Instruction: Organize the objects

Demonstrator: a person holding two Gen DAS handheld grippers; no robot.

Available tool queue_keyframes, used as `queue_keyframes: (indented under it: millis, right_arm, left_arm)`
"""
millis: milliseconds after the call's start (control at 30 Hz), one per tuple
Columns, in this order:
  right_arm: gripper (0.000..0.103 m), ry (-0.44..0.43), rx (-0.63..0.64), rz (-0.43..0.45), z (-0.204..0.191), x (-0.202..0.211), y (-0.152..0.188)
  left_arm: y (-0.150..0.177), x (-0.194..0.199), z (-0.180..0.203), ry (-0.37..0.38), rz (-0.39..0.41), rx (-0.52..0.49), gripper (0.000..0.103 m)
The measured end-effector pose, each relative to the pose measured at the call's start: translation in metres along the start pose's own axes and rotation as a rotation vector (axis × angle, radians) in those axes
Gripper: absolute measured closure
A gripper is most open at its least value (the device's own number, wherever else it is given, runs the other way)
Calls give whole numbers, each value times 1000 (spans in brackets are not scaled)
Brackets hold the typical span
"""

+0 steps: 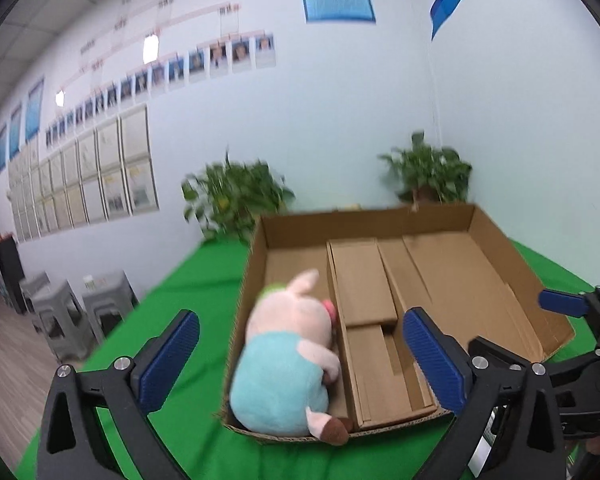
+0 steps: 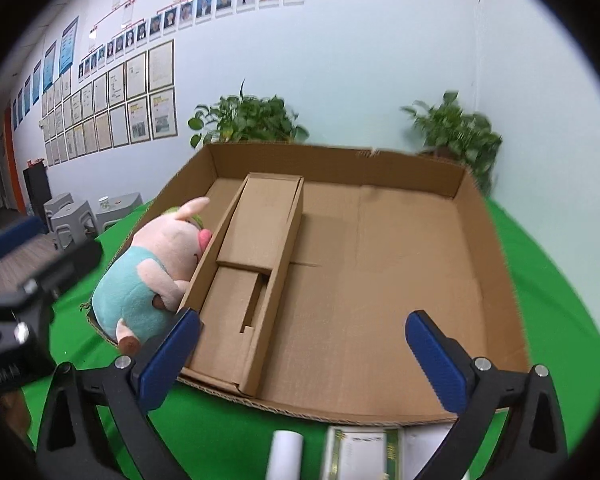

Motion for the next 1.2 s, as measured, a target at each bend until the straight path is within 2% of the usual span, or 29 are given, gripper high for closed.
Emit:
queue_keyframes:
  millis: [100, 300, 700, 1200]
  right_arm:
    - [1, 37, 11, 30, 5, 13, -3]
    - [1, 98, 31, 70, 13, 36, -3]
    - [1, 103, -16, 112, 23, 61, 6]
    - [1, 89, -10, 78, 21, 61, 19]
  left_arm:
    - [-12, 20, 0, -10, 42, 3, 0]
    - [-23, 39, -4, -41, 47, 29, 0]
    - [-19, 46, 18, -31, 18, 14, 0]
    - [-5, 41, 26, -4, -29, 26, 0]
Point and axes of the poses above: each gripper's, at about its wrist camera, not at the fingertips, and x roughly against the way its jaws point, z to its right, y to its underside, the point moved 10 cm from there along -x, roughly the way its jaws point, and after that the axes turned 7 degrees about z, right-handed, at the moved point
